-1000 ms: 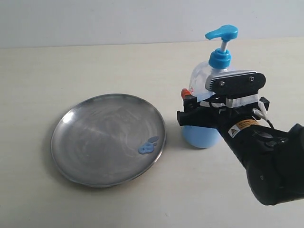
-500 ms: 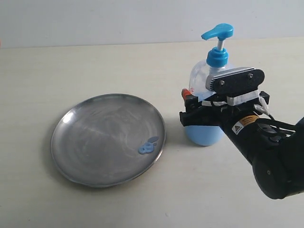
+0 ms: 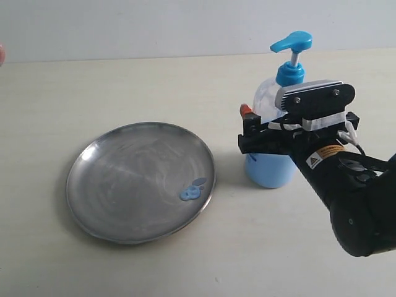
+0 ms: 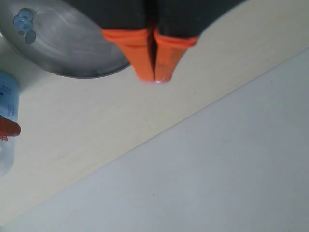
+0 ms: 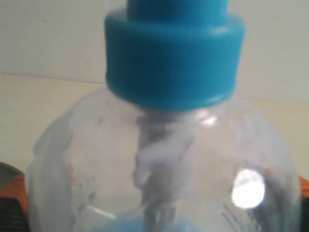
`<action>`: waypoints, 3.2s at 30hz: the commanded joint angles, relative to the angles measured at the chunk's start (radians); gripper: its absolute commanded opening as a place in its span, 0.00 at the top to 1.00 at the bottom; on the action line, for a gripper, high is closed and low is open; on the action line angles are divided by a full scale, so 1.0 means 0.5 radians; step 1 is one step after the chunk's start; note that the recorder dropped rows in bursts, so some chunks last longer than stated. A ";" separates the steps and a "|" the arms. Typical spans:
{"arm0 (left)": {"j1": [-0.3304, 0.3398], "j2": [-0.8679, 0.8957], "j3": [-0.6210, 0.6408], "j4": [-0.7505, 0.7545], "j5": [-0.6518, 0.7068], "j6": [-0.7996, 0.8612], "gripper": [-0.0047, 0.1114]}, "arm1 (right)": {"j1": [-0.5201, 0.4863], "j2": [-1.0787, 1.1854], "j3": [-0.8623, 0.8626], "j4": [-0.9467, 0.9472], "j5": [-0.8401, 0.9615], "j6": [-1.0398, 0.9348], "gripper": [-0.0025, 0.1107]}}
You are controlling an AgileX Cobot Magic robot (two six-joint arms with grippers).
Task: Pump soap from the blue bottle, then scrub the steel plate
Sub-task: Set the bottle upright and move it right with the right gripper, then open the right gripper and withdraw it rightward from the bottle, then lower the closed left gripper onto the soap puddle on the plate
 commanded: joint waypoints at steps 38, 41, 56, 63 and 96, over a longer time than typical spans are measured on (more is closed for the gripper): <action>-0.002 -0.089 0.061 0.012 -0.187 -0.113 0.96 | -0.007 -1.394 0.003 0.070 1.537 -0.796 0.13; -0.002 -0.093 0.065 0.012 -0.198 -0.117 0.96 | -0.007 -1.506 0.003 0.175 1.661 -0.951 0.13; -0.002 -0.093 0.065 0.012 -0.198 -0.117 0.96 | -0.012 -1.864 -0.078 0.270 2.501 -0.991 0.13; -0.002 -0.093 0.103 0.012 -0.252 -0.117 0.96 | -0.063 -2.004 -0.201 0.252 2.878 -0.941 0.13; -0.006 1.103 -0.192 -1.002 -0.049 0.041 0.96 | -0.546 -2.701 -0.159 -2.151 3.287 1.273 0.20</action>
